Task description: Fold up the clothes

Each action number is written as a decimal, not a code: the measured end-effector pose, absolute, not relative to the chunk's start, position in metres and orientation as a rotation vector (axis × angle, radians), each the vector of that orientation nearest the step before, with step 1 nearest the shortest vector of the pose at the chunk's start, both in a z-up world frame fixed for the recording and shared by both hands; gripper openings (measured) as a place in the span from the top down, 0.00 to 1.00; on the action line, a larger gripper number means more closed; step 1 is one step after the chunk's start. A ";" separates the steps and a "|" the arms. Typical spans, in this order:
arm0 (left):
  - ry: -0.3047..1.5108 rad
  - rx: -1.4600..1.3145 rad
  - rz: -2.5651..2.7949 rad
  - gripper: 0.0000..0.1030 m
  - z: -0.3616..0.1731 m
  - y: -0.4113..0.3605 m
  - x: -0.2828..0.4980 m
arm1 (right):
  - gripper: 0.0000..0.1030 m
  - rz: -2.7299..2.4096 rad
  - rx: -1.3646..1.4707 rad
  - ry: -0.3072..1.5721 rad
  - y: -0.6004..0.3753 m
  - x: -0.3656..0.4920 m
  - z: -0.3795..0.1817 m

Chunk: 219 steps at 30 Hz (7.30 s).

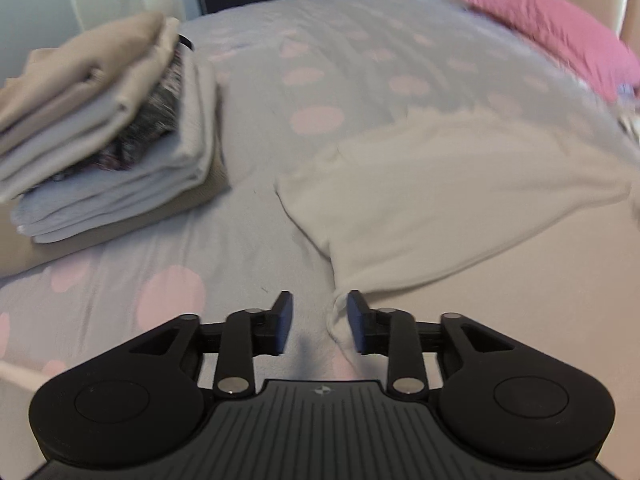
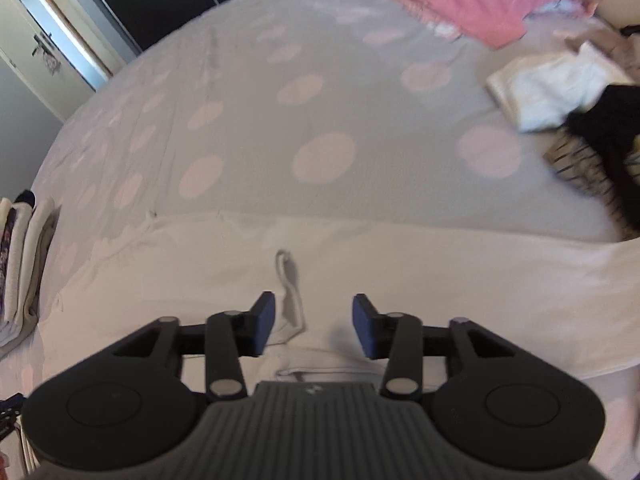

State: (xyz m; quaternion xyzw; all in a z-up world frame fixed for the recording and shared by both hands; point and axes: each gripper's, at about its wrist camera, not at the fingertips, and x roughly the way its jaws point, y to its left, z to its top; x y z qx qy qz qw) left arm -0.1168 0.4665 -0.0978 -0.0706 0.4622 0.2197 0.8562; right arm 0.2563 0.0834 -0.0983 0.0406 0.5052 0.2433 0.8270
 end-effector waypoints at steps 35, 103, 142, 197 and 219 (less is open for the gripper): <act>1.024 -0.194 0.555 0.59 -0.064 0.451 -0.115 | 0.87 -0.078 0.094 0.988 -0.203 0.293 -0.059; 1.053 -0.162 -0.018 0.94 -0.161 0.261 -0.001 | 0.62 0.805 -0.231 1.332 0.149 0.103 -0.147; 0.630 -0.288 0.136 0.95 0.064 0.423 0.024 | 0.66 0.528 0.110 1.033 0.113 0.221 -0.151; 1.009 -0.609 0.428 0.90 -0.151 0.551 -0.082 | 0.90 0.676 -0.485 0.847 0.188 0.170 -0.152; 0.932 -0.723 0.422 0.72 -0.136 0.556 -0.082 | 0.93 0.474 -0.045 1.062 0.131 0.228 -0.169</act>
